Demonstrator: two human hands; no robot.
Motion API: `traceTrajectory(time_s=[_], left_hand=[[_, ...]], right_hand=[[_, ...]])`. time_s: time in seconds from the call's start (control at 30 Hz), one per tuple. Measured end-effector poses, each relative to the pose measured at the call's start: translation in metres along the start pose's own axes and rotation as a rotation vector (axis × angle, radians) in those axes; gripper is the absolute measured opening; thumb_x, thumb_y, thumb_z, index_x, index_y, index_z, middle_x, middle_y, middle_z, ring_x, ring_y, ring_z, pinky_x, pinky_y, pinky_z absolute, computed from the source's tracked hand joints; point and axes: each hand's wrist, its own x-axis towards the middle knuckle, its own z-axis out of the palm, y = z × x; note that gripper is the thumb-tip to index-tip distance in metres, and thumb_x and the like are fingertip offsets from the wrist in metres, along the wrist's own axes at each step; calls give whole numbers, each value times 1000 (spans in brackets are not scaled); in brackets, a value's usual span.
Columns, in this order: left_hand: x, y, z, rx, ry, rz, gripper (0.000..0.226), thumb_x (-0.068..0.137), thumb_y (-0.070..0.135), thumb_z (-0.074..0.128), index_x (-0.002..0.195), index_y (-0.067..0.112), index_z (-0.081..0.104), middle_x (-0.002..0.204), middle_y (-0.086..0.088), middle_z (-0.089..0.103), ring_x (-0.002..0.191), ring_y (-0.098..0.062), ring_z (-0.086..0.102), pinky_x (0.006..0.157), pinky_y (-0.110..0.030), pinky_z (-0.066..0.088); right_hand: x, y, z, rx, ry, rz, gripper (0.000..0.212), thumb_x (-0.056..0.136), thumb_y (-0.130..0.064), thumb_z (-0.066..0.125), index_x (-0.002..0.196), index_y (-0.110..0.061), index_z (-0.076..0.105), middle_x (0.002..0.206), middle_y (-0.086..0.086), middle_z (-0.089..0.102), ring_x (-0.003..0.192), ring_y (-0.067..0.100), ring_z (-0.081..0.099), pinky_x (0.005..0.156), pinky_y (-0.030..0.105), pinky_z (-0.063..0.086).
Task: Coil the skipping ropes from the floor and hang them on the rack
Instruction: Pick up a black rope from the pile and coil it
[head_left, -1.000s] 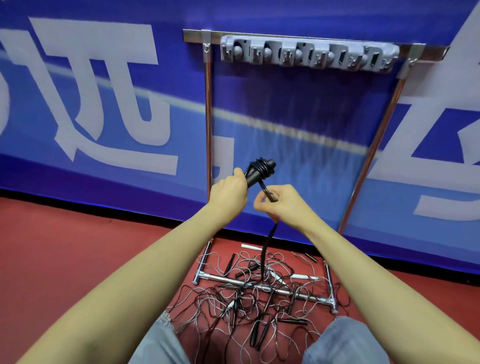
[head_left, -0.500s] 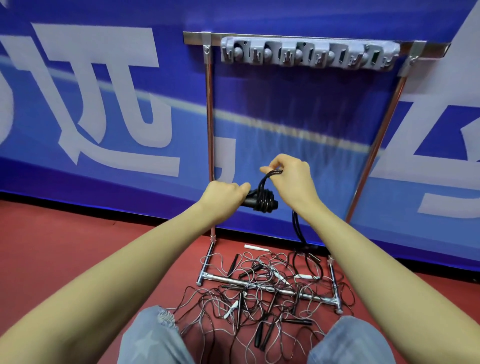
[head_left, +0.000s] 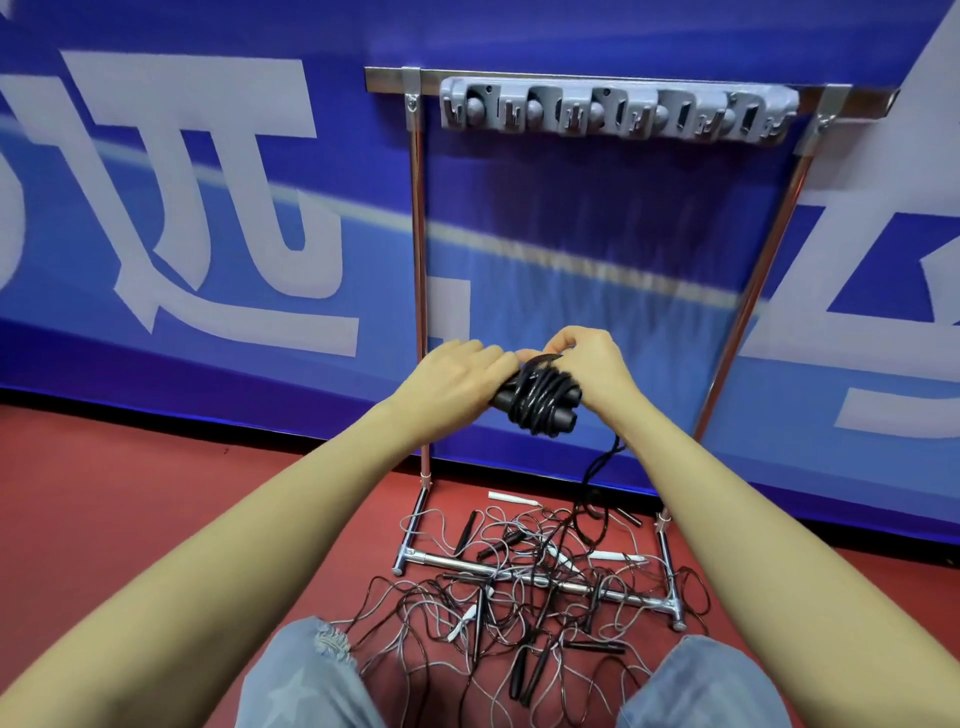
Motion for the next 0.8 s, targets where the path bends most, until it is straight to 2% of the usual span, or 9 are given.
traceTrajectory(time_s=[0.1,0.13,0.2,0.37,0.5,0.6,0.63,0.7,0.8], left_hand=[[4,14,-11,-138,-121,-272,10,83,2,53,93,5,52,75,-9,56,64,-33,53,51,-35,35],[6,19,-13,-181,-187,-376,11,90,8,50,100,5,49,83,-10,57,72,-35,54,57,-38,38],[10,24,-13,-228,-210,-524,15,94,16,46,104,5,43,81,-9,54,72,-37,53,59,-39,40],[14,21,-2,-230,-259,-713,16,96,15,44,106,4,39,79,-12,53,69,-35,50,58,-36,36],[8,20,7,-200,-340,-769,17,95,12,44,109,2,41,95,-17,61,81,-37,57,60,-37,37],[0,15,11,-101,-421,-786,20,94,8,44,113,2,41,100,-15,61,82,-34,58,60,-35,35],[-3,13,12,-55,-453,-769,20,94,7,44,113,2,41,100,-14,62,80,-32,58,60,-35,35],[-6,11,10,36,-510,-705,21,91,3,44,112,4,41,98,-12,63,76,-30,57,59,-34,34],[-7,9,8,153,-579,-548,25,89,-1,43,113,5,41,97,-9,65,73,-29,55,50,-30,27]], right_hand=[[-1,5,2,-55,-29,-61,24,82,-1,55,62,-14,49,60,1,48,61,20,40,56,26,35],[-5,6,4,-111,-48,-84,24,83,-3,57,64,-14,50,60,1,47,57,17,38,53,25,33],[-12,6,7,-114,-77,-122,25,84,-16,66,65,-15,50,58,-2,45,52,12,34,49,24,29],[-24,12,7,-125,-121,-170,30,82,-25,69,62,-15,50,57,-3,44,54,14,37,54,28,32],[-34,13,8,-86,-188,-186,28,80,-18,68,61,-10,49,54,-1,38,54,16,32,55,30,33],[-41,8,6,-107,-238,-239,12,79,-8,61,69,-2,57,57,4,46,55,18,40,57,41,46],[-42,5,5,-158,-245,-275,8,79,-5,57,75,-3,63,57,2,51,56,18,44,60,41,48],[-44,-2,2,-345,-235,-364,18,81,-5,53,85,-13,69,57,-6,53,59,18,47,61,35,45],[-48,-15,1,-694,-178,-501,30,87,-12,48,102,-26,69,75,-1,60,74,24,51,60,31,37]])
